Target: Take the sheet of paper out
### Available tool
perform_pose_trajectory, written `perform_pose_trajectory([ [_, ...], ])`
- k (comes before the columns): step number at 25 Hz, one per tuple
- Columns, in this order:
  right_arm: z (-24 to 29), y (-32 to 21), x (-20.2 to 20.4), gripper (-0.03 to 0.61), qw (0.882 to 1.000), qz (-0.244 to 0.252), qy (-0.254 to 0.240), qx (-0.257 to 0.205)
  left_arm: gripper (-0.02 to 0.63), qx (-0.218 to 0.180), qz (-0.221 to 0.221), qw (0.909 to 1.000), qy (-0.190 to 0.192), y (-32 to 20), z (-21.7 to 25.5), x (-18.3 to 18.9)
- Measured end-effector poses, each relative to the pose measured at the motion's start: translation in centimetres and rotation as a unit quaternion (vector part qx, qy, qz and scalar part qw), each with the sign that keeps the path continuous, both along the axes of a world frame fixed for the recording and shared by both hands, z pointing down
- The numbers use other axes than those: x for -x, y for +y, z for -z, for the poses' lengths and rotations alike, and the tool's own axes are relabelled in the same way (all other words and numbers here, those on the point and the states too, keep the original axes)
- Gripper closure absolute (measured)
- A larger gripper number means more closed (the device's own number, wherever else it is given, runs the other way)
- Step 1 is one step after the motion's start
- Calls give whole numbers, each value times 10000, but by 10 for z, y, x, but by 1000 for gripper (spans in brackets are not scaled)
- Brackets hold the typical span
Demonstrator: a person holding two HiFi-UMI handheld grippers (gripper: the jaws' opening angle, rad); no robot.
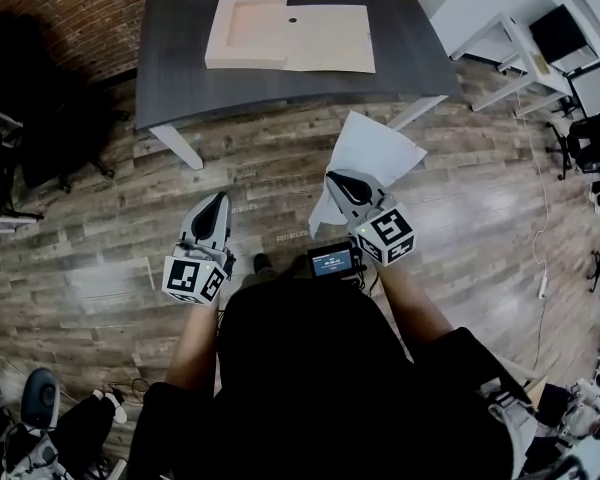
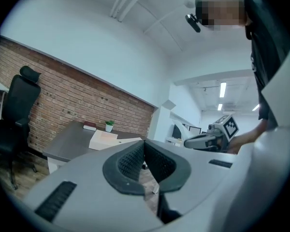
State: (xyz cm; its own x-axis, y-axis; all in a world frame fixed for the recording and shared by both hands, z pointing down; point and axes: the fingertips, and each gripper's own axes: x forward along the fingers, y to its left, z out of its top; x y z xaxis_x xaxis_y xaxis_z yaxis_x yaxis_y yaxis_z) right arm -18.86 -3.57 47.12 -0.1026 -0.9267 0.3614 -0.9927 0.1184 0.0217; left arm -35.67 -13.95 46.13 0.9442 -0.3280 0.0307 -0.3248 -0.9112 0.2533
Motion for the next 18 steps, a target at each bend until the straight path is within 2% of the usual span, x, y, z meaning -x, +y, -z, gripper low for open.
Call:
perform_pose_trajectory([
  [6,14,10,-18,574,9998,42,55,-180,618,-132,-79,9999,59,19,15,-25],
  [18,8,43,-53,574,9992,-173,-133,-326,618,-63,-263,9995,-158,55,5,-64],
])
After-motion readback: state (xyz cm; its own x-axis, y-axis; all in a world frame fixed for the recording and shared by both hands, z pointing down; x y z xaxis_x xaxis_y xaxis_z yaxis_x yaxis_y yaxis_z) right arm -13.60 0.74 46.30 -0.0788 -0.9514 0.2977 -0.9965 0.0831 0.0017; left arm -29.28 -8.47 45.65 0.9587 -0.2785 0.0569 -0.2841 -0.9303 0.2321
